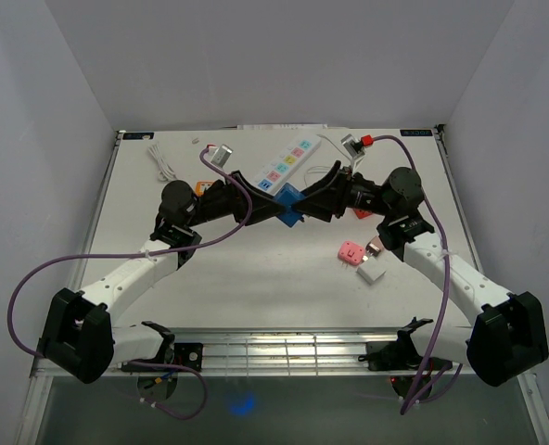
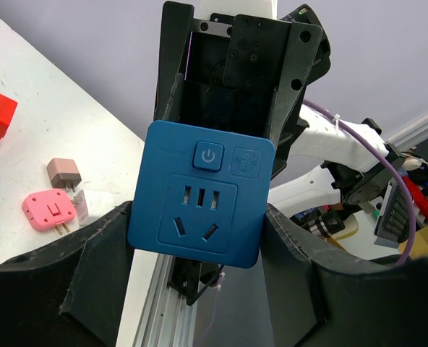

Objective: Insert the plug

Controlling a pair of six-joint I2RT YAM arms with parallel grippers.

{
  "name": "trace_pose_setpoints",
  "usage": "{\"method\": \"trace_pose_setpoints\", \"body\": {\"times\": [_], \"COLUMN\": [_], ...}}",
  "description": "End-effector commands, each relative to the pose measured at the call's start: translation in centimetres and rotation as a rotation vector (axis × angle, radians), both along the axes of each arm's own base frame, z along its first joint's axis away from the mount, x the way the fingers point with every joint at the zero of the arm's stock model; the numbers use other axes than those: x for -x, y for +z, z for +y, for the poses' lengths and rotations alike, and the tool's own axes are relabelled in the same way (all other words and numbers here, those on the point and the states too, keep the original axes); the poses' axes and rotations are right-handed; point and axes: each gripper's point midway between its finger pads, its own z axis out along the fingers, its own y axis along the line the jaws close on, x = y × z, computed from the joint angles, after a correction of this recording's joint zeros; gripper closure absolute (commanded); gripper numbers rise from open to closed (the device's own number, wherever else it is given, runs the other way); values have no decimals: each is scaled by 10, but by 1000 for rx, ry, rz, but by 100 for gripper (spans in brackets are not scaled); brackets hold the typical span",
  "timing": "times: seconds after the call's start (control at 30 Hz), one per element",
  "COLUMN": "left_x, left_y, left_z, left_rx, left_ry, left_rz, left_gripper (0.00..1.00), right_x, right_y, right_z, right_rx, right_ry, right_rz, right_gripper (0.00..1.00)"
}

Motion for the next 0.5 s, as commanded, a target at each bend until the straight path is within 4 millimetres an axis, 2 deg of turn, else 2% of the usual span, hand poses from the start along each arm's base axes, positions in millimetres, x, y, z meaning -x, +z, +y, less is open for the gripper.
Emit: {"method": "trace_pose_setpoints", "body": {"times": [0.0, 0.03, 0.1, 0.13, 0.2, 0.33, 0.37, 0.47], "left_x": [22, 23, 19, 19, 16, 19, 17, 14], "left_y": [26, 23, 20, 19, 13, 12, 8, 5], "left_z": [-2, -2, -2, -1, 0, 5, 6, 11], "left_rx": [41, 30, 11, 3, -19, -32, -43, -67], "left_ry": [-73, -74, -54, -49, -39, -6, 6, 46], "left_rz": [-127, -121, -135, -135, -120, -155, -145, -142], "left_gripper": [79, 85, 97, 100, 100, 100, 100, 100], "right_x": [-3, -3, -4, -5, -6, -9, -9, -13], "right_y": [14, 14, 12, 13, 11, 10, 10, 11], "right_z": [2, 1, -1, -1, -3, -6, -7, -11], "right_rx": [-19, -17, -3, 1, 15, 22, 23, 21], "right_ry": [-14, -19, -37, -52, -65, -93, -100, -133], "right_rz": [-62, -65, -75, -77, -84, -93, -94, -100], "right_gripper": [61, 54, 46, 38, 33, 4, 2, 5]}}
